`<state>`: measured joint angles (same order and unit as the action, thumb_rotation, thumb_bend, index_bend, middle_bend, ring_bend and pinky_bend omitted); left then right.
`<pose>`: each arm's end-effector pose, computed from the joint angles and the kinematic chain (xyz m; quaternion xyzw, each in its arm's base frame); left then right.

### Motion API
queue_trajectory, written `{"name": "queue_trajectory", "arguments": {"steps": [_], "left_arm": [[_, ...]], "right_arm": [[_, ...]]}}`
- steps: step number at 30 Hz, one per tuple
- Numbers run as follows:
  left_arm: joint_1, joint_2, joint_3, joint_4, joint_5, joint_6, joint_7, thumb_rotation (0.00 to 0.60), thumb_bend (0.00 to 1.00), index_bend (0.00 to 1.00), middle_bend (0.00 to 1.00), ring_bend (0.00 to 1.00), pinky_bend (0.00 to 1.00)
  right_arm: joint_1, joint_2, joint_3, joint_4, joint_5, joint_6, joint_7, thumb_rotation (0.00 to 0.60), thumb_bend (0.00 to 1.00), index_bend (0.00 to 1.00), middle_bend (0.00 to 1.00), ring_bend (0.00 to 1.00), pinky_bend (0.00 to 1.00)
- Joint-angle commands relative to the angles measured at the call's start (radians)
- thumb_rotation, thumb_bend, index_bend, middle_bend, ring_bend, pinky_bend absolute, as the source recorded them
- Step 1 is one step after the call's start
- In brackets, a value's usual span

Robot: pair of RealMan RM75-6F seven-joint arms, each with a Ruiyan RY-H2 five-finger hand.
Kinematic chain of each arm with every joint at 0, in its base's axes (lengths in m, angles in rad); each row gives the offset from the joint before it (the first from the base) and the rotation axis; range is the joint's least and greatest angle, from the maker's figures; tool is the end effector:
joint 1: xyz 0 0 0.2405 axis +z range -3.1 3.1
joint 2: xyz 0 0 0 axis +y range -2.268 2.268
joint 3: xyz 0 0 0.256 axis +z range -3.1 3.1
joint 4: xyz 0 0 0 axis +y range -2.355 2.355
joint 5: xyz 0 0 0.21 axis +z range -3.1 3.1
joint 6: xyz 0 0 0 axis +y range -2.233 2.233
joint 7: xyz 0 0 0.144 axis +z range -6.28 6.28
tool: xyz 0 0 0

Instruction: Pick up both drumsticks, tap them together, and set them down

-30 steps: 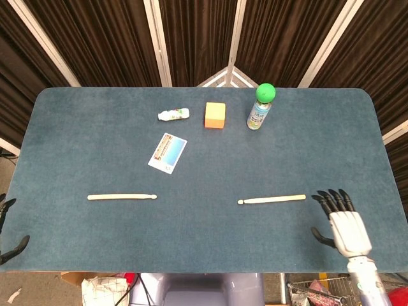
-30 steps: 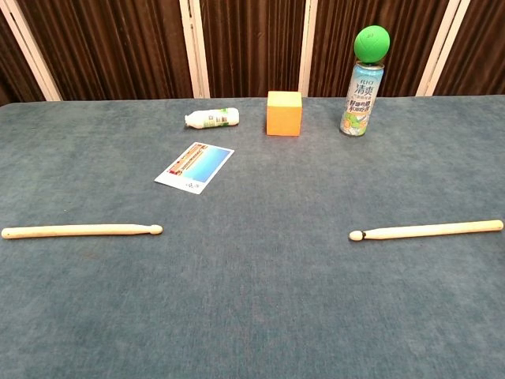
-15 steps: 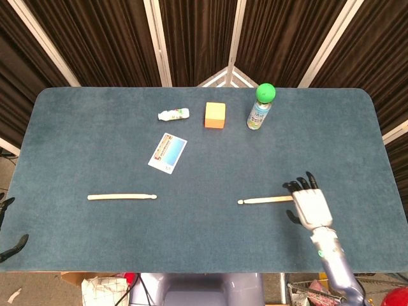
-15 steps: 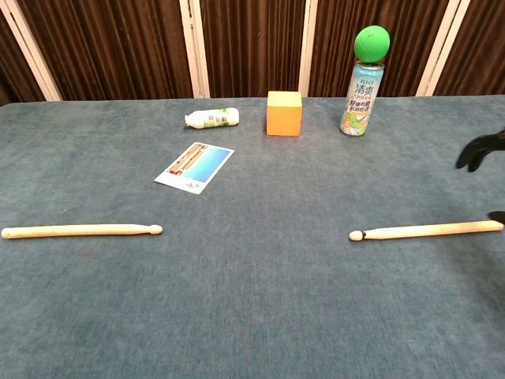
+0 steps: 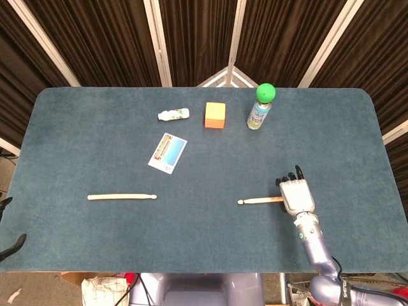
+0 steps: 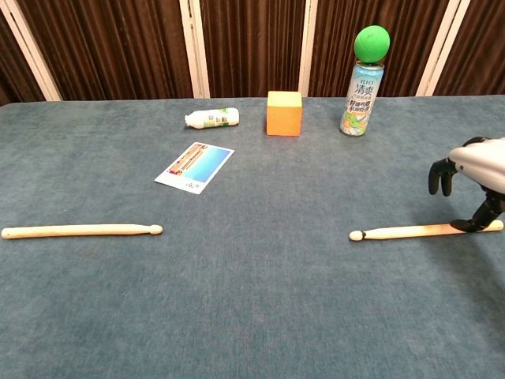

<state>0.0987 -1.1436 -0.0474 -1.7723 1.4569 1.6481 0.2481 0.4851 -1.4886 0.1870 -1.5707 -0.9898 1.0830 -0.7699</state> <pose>-0.3041 0.1225 0.1627 -0.5261 -0.3893 -0.3383 0.6762 -0.2329 -0.2992 0.0152 0.7192 -0.3520 0.2222 0.5563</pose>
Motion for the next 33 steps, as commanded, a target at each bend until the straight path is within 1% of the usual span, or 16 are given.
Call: {"name": "queue_trajectory", "arguments": {"steps": [1,9,16,21,33], "left_arm": [[-0.002,-0.003,0.002,-0.001,0.001,-0.004,0.008,0.600,0.31,0.17,0.08,0.00,0.00],[-0.008,-0.017,0.001,-0.002,-0.008,-0.011,0.038,0.600,0.31,0.17,0.08,0.00,0.00],[-0.011,-0.025,0.004,-0.004,-0.005,-0.013,0.052,0.600,0.31,0.17,0.08,0.00,0.00],[-0.012,-0.025,0.003,-0.004,-0.010,-0.014,0.053,0.600,0.31,0.17,0.08,0.00,0.00],[-0.012,-0.014,0.000,0.002,-0.021,-0.016,0.035,0.600,0.31,0.17,0.08,0.00,0.00]], "right_arm": [[0.010,-0.012,-0.011,0.036,0.009,-0.008,0.001,0.600,0.30,0.40,0.40,0.23,0.00],[0.003,-0.006,-0.043,0.079,-0.011,-0.008,0.058,0.600,0.30,0.45,0.42,0.24,0.00],[0.005,-0.026,-0.069,0.104,-0.036,-0.007,0.083,0.600,0.30,0.46,0.43,0.25,0.00],[0.018,-0.047,-0.071,0.106,-0.042,-0.005,0.076,0.600,0.30,0.46,0.44,0.25,0.00],[0.034,-0.081,-0.070,0.125,-0.011,0.002,0.055,0.600,0.30,0.48,0.47,0.27,0.00]]}}
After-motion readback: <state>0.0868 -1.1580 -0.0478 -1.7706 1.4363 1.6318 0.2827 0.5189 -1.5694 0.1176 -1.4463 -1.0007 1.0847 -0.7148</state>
